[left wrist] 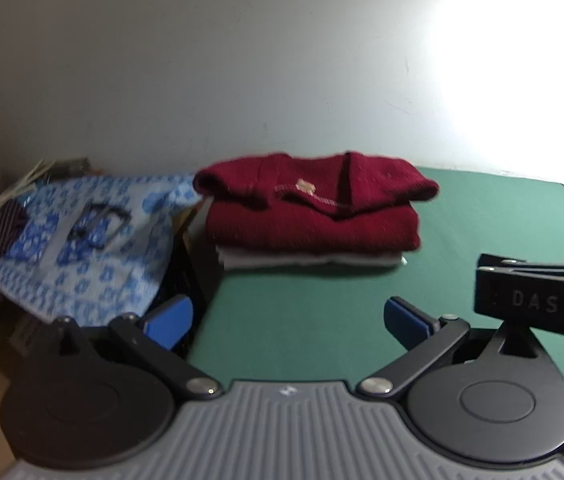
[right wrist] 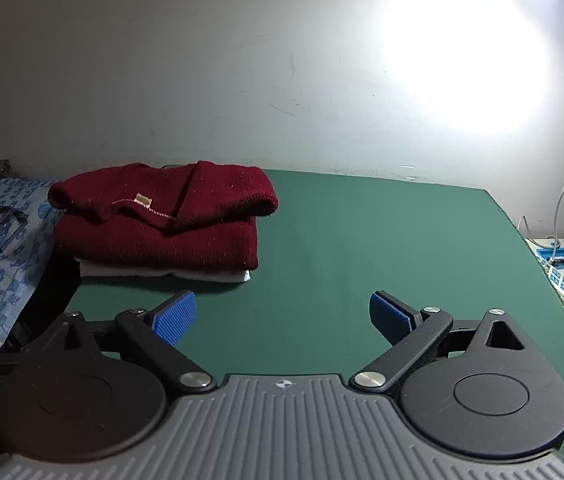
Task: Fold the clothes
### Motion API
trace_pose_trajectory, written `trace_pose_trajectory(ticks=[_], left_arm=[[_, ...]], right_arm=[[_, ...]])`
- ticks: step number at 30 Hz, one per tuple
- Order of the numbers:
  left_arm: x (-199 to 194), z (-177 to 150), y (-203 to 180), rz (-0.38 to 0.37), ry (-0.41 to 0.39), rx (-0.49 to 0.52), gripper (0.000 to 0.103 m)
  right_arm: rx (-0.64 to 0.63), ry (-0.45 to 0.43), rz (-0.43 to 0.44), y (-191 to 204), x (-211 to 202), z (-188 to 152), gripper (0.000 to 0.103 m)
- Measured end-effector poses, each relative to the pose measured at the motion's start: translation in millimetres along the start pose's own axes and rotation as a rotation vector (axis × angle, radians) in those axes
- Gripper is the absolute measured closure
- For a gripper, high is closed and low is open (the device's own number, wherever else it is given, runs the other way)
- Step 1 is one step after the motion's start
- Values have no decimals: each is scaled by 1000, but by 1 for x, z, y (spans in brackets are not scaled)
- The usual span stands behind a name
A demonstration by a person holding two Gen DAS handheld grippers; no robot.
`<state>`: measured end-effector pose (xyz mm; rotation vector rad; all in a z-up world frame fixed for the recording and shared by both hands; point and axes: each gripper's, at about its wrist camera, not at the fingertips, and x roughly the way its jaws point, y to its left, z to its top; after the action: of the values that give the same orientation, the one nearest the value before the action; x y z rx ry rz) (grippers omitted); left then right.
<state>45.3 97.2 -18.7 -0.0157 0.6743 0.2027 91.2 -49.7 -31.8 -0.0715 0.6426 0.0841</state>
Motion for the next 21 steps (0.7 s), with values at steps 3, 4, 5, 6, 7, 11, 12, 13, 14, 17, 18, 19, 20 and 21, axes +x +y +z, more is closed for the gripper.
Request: trace_pose_trajectory(ticks=[3, 4, 5, 6, 7, 11, 12, 13, 14, 17, 18, 19, 20, 21], left_arm=[[-25, -15, -8, 35, 1, -12, 1], [-32, -22, -12, 47, 6, -13, 1], [-39, -30, -15, 55, 13, -21, 1], [-45, -37, -19, 63, 20, -29, 1], [-50, -46, -24, 56, 35, -34, 1], [-67, -80, -53, 51, 77, 4, 1], [-69, -85, -61, 51, 85, 22, 1], [-70, -91, -69, 50, 93, 40, 1], [-72, -97, -77, 50, 101, 57, 1], [-73, -94, -92, 26, 129, 75, 1], [-74, -89, -95, 11, 128, 71, 1], [-75, -84, -97, -5, 127, 67, 1], [-75, -80, -102, -21, 110, 94, 1], [-76, -75, -107, -36, 93, 121, 1]], right_arm=[[-32, 3, 46, -12, -14, -9, 7], [-45, 8, 53, -15, -16, -13, 7], [-58, 18, 65, -18, -17, -17, 7], [-73, 31, 82, -21, -18, -21, 7], [-87, 44, 99, -25, -19, -26, 7], [-79, 78, 94, -59, -24, -52, 9], [-71, 91, 81, -70, -25, -59, 9], [-63, 104, 69, -81, -25, -66, 9], [-50, 124, 50, -90, -28, -71, 9], [36, 184, 0, -111, -33, -82, 11], [71, 201, -14, -117, -35, -85, 12], [105, 207, -32, -122, -38, -87, 12], [131, 201, -56, -127, -42, -89, 12], [143, 195, -79, -130, -45, -90, 12]])
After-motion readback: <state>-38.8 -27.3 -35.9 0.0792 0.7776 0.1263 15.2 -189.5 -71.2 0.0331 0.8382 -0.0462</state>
